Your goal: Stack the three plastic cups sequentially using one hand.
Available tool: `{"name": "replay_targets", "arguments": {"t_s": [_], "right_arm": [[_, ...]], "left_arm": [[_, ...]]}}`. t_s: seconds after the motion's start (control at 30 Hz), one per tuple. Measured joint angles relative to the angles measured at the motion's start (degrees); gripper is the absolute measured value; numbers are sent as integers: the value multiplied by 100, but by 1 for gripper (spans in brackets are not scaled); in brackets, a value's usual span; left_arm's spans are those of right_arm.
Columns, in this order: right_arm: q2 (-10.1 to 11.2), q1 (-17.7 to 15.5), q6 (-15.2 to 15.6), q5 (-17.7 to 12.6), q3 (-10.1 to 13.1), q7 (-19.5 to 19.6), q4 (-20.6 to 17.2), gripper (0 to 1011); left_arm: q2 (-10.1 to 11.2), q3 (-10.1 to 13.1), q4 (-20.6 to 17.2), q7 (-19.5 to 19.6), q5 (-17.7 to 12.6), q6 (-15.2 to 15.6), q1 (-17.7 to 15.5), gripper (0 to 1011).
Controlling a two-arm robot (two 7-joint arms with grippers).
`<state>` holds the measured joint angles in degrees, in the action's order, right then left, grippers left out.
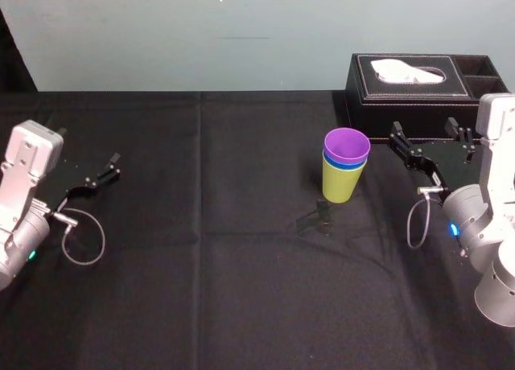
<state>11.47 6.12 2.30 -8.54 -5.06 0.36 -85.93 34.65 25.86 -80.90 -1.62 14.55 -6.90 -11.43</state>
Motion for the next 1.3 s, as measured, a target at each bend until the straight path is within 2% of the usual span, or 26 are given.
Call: {"name": "replay_targets", "arguments": {"t_s": [1.3], "right_arm": [[0,0,0,0,0,0,0,1000]], "left_arm": [[0,0,0,0,0,0,0,1012]]}}
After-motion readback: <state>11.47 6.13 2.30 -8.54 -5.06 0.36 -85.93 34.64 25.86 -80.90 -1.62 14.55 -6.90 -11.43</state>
